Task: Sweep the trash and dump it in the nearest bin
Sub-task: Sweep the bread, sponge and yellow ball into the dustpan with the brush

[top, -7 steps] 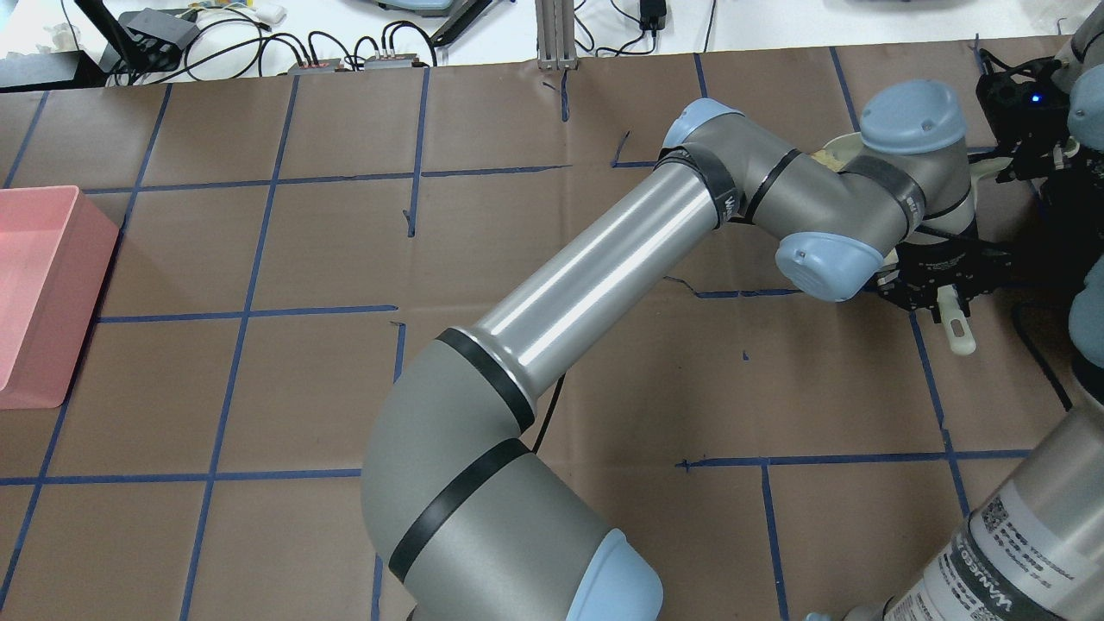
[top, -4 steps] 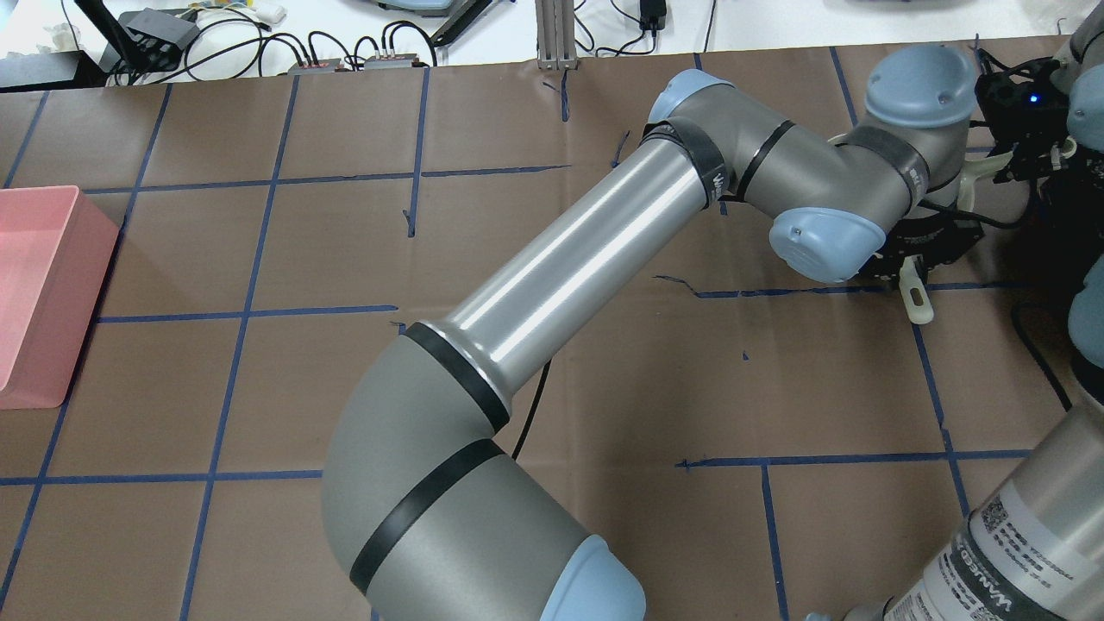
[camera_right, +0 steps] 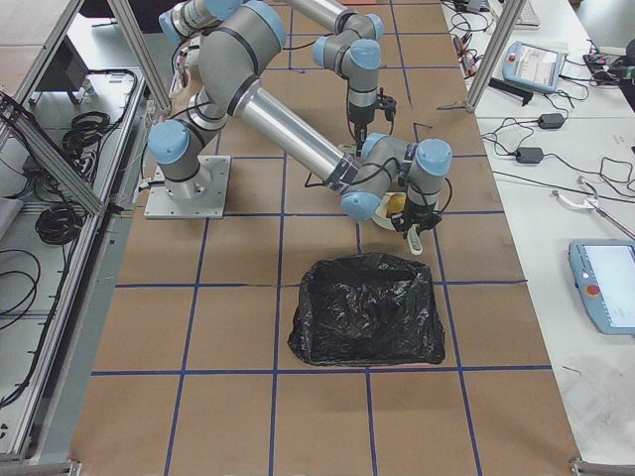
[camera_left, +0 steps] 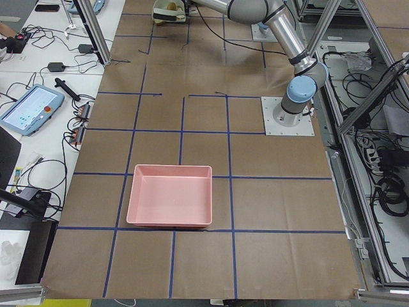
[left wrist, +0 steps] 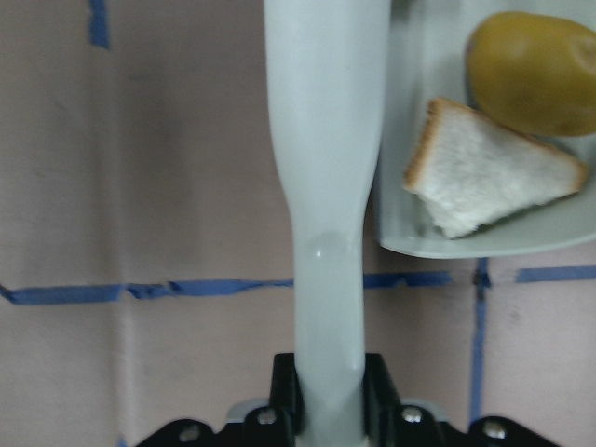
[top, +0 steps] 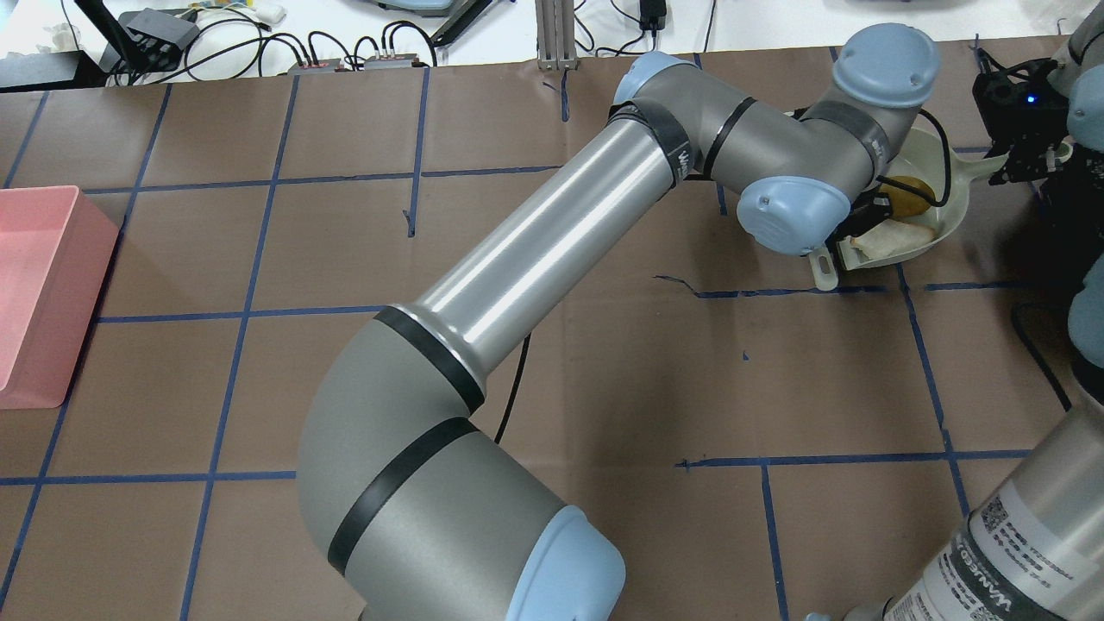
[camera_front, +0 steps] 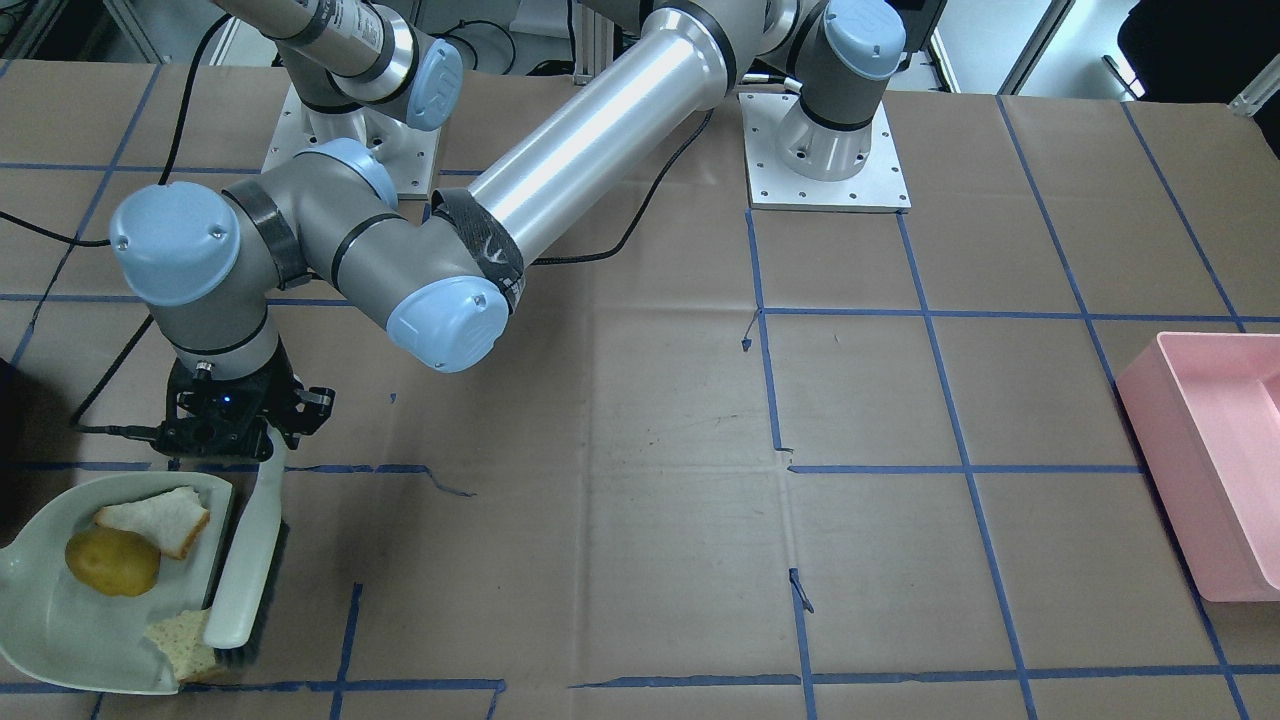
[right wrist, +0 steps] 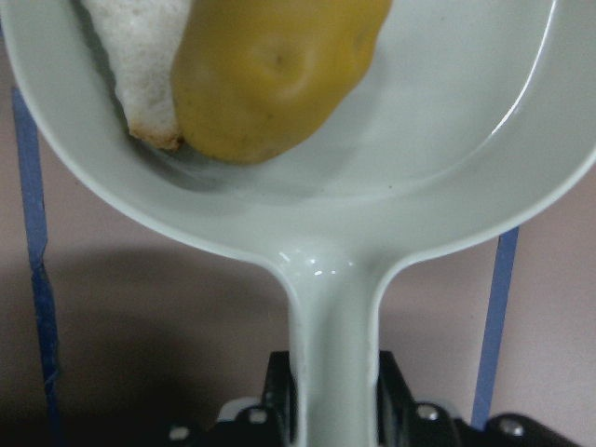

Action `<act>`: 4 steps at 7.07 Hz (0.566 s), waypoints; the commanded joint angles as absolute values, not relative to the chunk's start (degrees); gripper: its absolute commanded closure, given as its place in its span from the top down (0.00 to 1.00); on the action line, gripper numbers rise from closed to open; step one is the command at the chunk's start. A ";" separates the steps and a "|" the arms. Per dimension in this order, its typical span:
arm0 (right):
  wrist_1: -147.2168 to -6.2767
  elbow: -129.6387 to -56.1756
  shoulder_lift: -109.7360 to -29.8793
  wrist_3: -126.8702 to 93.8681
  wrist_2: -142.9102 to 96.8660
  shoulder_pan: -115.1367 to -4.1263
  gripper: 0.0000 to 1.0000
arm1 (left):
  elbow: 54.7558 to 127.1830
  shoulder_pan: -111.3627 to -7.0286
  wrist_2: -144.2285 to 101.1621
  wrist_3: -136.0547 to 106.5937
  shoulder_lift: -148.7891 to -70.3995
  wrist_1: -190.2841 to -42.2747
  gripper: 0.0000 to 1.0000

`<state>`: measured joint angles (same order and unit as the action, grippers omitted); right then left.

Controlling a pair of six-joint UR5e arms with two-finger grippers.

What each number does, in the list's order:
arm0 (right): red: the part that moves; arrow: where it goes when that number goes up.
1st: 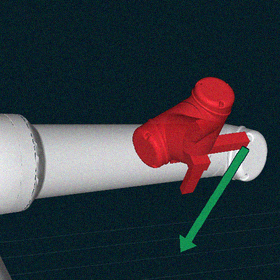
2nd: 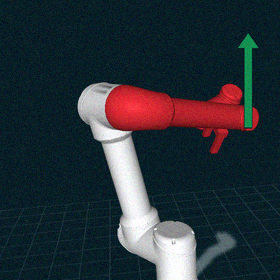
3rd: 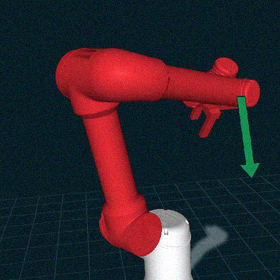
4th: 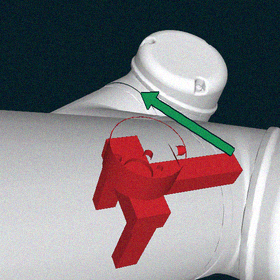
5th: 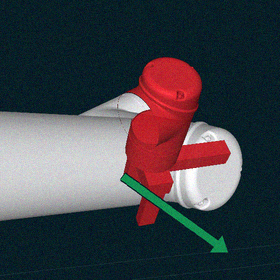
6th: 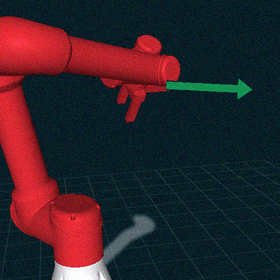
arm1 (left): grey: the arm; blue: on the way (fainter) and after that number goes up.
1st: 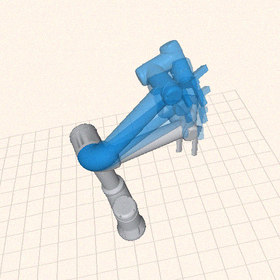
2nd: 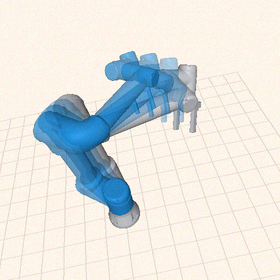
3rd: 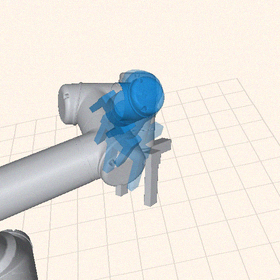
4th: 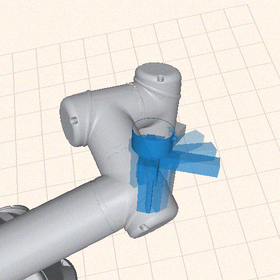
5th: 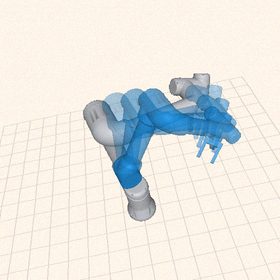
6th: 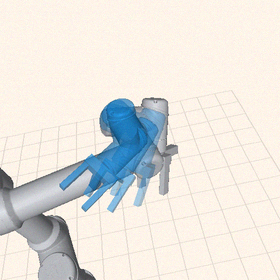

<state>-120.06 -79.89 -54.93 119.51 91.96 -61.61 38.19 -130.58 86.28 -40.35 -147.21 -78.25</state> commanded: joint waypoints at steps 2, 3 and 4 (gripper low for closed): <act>-119.80 -79.89 -54.93 119.36 91.93 -61.61 0.00 | 26.77 -129.55 87.10 -37.62 -154.21 -86.65 0.00; -119.79 -79.98 -54.84 119.36 91.85 -61.61 0.00 | 23.50 -129.55 86.40 -37.62 -156.42 -87.97 0.00; -119.79 -79.98 -54.84 119.36 91.41 -61.61 0.00 | 22.51 -129.55 84.92 -37.62 -156.88 -89.89 0.00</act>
<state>-119.82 -79.95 -54.87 119.36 91.77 -61.61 25.05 -129.60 86.31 -37.69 -155.36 -87.66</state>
